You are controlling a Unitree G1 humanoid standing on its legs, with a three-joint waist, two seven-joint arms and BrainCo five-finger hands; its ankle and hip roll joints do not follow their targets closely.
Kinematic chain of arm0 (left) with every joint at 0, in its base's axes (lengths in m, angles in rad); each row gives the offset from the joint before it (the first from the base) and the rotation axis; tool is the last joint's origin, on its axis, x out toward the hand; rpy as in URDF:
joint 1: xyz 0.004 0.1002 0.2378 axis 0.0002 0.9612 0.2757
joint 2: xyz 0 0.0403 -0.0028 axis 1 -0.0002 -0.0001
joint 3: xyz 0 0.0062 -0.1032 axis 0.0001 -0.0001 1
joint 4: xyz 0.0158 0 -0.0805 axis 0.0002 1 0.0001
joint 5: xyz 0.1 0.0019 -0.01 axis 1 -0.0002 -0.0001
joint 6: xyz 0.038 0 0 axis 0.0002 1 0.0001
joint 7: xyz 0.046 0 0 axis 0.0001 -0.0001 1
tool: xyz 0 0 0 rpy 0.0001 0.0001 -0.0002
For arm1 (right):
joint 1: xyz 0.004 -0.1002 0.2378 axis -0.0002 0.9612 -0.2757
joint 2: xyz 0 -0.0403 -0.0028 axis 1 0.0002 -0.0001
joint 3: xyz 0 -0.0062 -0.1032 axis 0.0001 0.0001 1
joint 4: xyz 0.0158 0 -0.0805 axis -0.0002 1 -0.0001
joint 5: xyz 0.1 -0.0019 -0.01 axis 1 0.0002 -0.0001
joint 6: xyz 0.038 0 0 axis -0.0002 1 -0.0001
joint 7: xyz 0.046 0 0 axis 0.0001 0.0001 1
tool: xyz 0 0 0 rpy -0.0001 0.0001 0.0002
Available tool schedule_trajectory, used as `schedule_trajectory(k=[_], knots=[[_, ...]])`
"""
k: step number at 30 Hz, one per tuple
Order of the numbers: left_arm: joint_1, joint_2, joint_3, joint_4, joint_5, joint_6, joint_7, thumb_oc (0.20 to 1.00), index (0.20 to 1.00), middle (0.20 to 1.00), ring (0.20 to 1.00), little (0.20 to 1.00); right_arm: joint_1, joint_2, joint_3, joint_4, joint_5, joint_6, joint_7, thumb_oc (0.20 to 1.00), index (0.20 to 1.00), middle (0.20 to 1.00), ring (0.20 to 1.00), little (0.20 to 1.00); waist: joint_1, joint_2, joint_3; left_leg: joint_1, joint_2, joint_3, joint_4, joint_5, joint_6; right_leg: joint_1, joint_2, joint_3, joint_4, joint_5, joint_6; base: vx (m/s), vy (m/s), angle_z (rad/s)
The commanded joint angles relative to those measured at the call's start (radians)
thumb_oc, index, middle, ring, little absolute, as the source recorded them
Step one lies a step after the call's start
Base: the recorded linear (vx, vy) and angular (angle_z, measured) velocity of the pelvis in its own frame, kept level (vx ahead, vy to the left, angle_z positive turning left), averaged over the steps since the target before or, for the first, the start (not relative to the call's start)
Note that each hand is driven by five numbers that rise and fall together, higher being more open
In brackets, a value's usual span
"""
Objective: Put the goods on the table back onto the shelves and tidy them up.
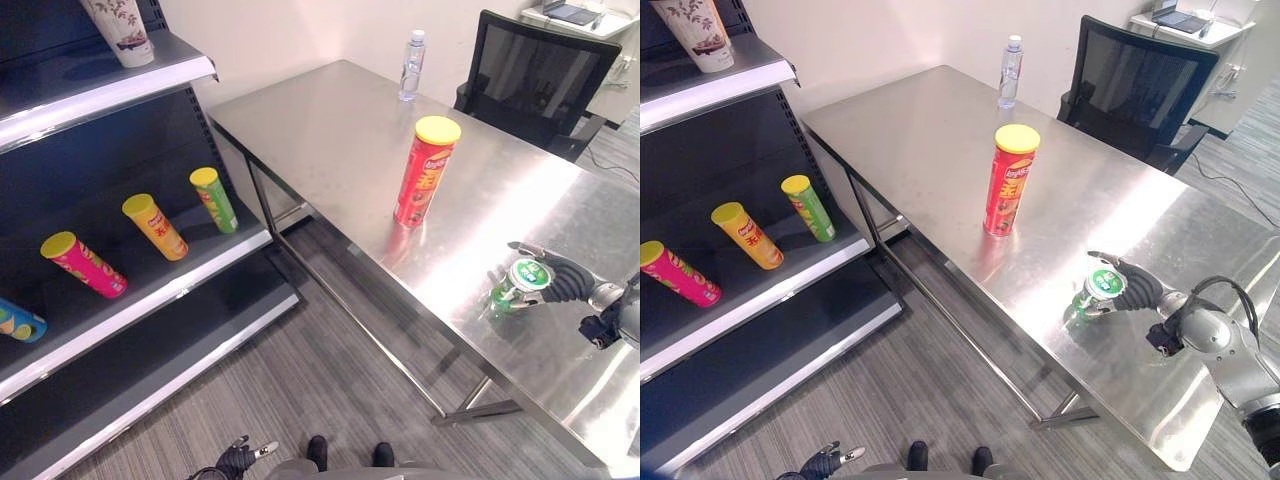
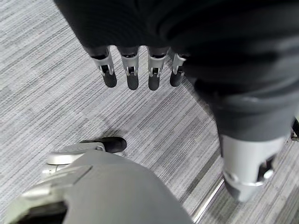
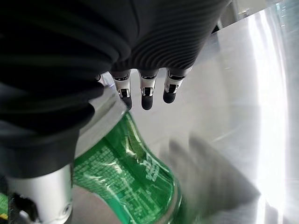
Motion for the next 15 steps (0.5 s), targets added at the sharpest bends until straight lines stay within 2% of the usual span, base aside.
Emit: schedule_trajectory(k=[1, 7, 8, 9, 10, 15], knots=[[-0.068, 0.036, -0.028, 0.020, 0.000, -0.029, 0.016, 1.000, 1.000, 1.000, 1.000, 1.000, -0.104, -0.001, 0.026, 0.000, -0.017, -0.016, -0.042, 1.000, 1.000, 1.000, 1.000, 1.000, 0.047, -0.031, -0.013, 0.047, 0.060, -0.022, 0.007, -0.081, -0.082, 0.014, -0.112, -0.004, 0.009, -0.023, 0.135, 0.00, 0.000, 0.00], [-0.066, 0.038, -0.027, 0.019, 0.003, -0.028, 0.013, 1.000, 1.000, 1.000, 1.000, 1.000, -0.110, 0.001, 0.051, 0.004, -0.013, -0.014, -0.020, 1.000, 1.000, 1.000, 1.000, 1.000, 0.055, -0.033, -0.011, 0.047, 0.059, -0.024, 0.007, -0.081, -0.082, 0.016, -0.112, -0.009, 0.010, -0.025, 0.135, 0.00, 0.000, 0.00], [-0.066, 0.039, -0.027, 0.017, 0.003, -0.028, 0.012, 1.000, 1.000, 1.000, 1.000, 1.000, -0.112, -0.002, 0.058, 0.004, -0.012, -0.014, -0.014, 0.667, 0.667, 0.667, 0.667, 0.667, 0.055, -0.033, -0.010, 0.047, 0.059, -0.025, 0.007, -0.082, -0.083, 0.016, -0.112, -0.011, 0.010, -0.025, 0.135, 0.00, -0.009, 0.03], [-0.067, 0.039, -0.028, 0.019, 0.004, -0.028, 0.010, 1.000, 1.000, 1.000, 1.000, 1.000, -0.117, -0.003, 0.069, 0.008, -0.009, -0.013, -0.008, 0.269, 0.269, 0.269, 0.269, 0.269, 0.058, -0.035, -0.010, 0.047, 0.058, -0.026, 0.007, -0.081, -0.083, 0.015, -0.112, -0.011, 0.010, -0.024, 0.135, 0.00, -0.009, 0.04], [-0.067, 0.040, -0.029, 0.021, 0.003, -0.028, 0.010, 1.000, 1.000, 1.000, 1.000, 1.000, -0.123, -0.008, 0.080, 0.008, -0.006, -0.013, 0.000, 0.200, 0.200, 0.200, 0.200, 0.200, 0.058, -0.036, -0.010, 0.047, 0.059, -0.026, 0.007, -0.081, -0.083, 0.016, -0.112, -0.013, 0.010, -0.024, 0.135, 0.00, -0.007, 0.06], [-0.072, 0.041, -0.027, 0.023, 0.004, -0.027, 0.004, 1.000, 1.000, 1.000, 1.000, 1.000, -0.125, -0.026, 0.100, 0.002, 0.011, -0.010, 0.025, 0.200, 0.200, 0.200, 0.200, 0.200, 0.057, -0.038, -0.011, 0.046, 0.059, -0.029, 0.007, -0.082, -0.085, 0.017, -0.112, -0.014, 0.009, -0.026, 0.135, 0.00, -0.010, 0.07]])
